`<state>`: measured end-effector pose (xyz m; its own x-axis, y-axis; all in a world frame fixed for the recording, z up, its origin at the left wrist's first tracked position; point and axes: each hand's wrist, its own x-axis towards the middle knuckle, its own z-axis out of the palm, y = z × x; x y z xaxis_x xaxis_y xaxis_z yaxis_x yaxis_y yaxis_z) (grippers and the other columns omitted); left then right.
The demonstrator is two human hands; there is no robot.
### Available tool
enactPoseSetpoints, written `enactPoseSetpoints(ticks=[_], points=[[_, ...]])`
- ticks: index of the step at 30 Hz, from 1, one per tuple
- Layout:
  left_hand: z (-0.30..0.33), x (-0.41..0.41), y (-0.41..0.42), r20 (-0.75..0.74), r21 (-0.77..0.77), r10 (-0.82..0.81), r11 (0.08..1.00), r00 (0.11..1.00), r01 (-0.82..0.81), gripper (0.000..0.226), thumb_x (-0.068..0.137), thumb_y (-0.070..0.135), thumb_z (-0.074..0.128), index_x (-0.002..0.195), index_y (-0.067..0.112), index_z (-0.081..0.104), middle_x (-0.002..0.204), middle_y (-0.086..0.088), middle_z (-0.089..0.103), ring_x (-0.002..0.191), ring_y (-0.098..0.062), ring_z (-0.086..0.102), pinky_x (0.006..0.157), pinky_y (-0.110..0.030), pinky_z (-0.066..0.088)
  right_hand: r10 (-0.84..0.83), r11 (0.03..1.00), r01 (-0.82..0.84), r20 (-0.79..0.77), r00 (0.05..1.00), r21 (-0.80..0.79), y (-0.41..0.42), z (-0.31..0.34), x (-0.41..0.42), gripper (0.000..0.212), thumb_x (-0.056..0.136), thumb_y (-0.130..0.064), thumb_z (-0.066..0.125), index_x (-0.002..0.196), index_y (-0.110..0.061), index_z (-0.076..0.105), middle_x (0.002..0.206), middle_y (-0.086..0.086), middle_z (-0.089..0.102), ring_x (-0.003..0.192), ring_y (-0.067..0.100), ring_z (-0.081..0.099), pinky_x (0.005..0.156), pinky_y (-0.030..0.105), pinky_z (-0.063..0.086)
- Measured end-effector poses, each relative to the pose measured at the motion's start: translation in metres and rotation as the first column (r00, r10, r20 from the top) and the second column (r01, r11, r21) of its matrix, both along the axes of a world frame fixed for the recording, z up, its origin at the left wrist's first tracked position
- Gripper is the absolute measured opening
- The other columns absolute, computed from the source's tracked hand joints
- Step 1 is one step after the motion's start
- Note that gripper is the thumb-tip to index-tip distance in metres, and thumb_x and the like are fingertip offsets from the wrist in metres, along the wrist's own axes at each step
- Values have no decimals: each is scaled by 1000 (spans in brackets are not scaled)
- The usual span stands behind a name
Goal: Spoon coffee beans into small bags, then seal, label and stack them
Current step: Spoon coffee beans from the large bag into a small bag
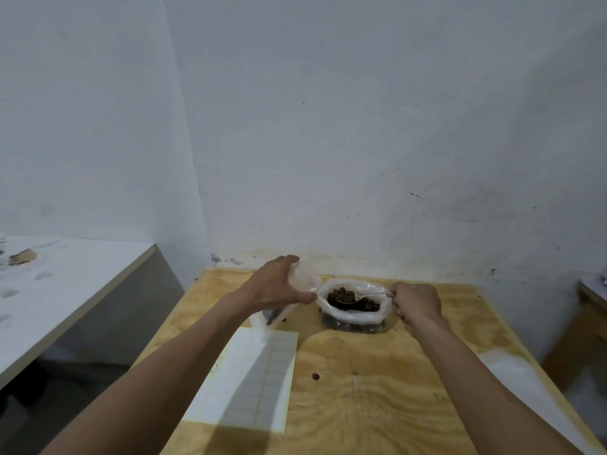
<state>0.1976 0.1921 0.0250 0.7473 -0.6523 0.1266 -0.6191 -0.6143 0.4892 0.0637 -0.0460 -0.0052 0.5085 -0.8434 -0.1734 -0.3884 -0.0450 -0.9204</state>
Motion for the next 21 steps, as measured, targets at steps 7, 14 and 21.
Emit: enactPoseSetpoints(ticks=[7,14,21], points=[[3,7,7,-73,-36,19,999,997,-21,97,68,64,78,146,17,46,135,0,59,110,-16,56,86,-27,45,73,997,-73,112,991,-4,-1,43,-3,19,86,-14,64,73,-3,68,55,3,55,42,18,44,43,24,34],[1,4,6,-78,-33,16,999,997,-18,100,69,63,79,148,15,44,142,-2,56,121,-18,55,94,-29,46,191,977,-173,164,968,-122,27,60,14,30,92,-23,66,76,1,71,58,5,60,48,21,51,55,30,42],[-2,1,7,-71,-16,7,1000,997,-8,99,72,63,79,149,14,42,142,-3,55,120,-19,55,93,-30,46,321,863,-214,170,932,-458,53,69,15,43,97,-39,61,74,-4,68,68,18,68,65,34,62,64,41,51]])
